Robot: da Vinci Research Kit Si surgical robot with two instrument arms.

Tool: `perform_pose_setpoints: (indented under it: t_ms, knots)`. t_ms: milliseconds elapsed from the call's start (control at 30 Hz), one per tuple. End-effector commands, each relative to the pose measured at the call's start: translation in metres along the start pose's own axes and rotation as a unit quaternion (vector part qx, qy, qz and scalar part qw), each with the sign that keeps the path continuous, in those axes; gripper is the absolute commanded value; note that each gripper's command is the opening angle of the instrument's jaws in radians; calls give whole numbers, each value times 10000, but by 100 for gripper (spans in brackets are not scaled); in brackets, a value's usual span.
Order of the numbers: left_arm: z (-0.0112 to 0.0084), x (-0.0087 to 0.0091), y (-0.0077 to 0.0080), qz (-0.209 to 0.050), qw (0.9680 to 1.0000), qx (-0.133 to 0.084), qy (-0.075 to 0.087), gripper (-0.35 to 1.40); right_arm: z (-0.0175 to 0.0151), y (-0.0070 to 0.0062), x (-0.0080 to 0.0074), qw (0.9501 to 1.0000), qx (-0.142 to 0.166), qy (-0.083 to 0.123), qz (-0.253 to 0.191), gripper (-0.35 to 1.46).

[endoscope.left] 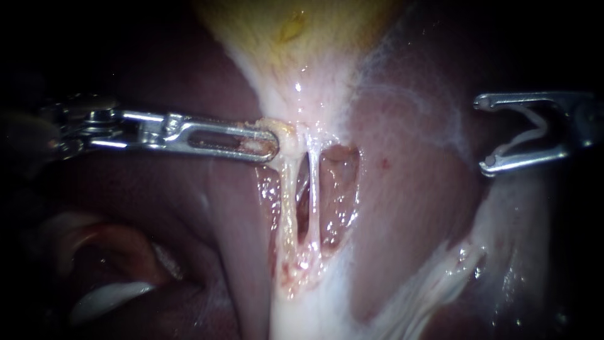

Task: Clipping first clip left tube

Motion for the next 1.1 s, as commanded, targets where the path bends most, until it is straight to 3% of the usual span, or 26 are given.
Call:
perform_pose_setpoints:
  t_ms: [33, 233, 433, 700, 1100]
  knots:
    - [0, 0, -1, 0, 10000, -1, 0, -35, 0, 0, 0, 10000, 0, 0, 0, 50]
    - [-10, -2, -5, -11, 10000, 20, 19, -35, 0, 0, 0, 10000, 0, 0, 0, 50]
    - [-41, -16, -17, -66, 10000, 10, 40, -35, 0, 0, 1, 10000, 0, 0, 0, 50]
    - [-84, -41, -38, -62, 9998, -19, -192, -35, 2, -1, 2, 10000, -2, 0, 1, 50]
    - [-92, -42, -39, -43, 9997, -37, -217, -35, 4, -1, 3, 10000, -10, -2, 2, 50]
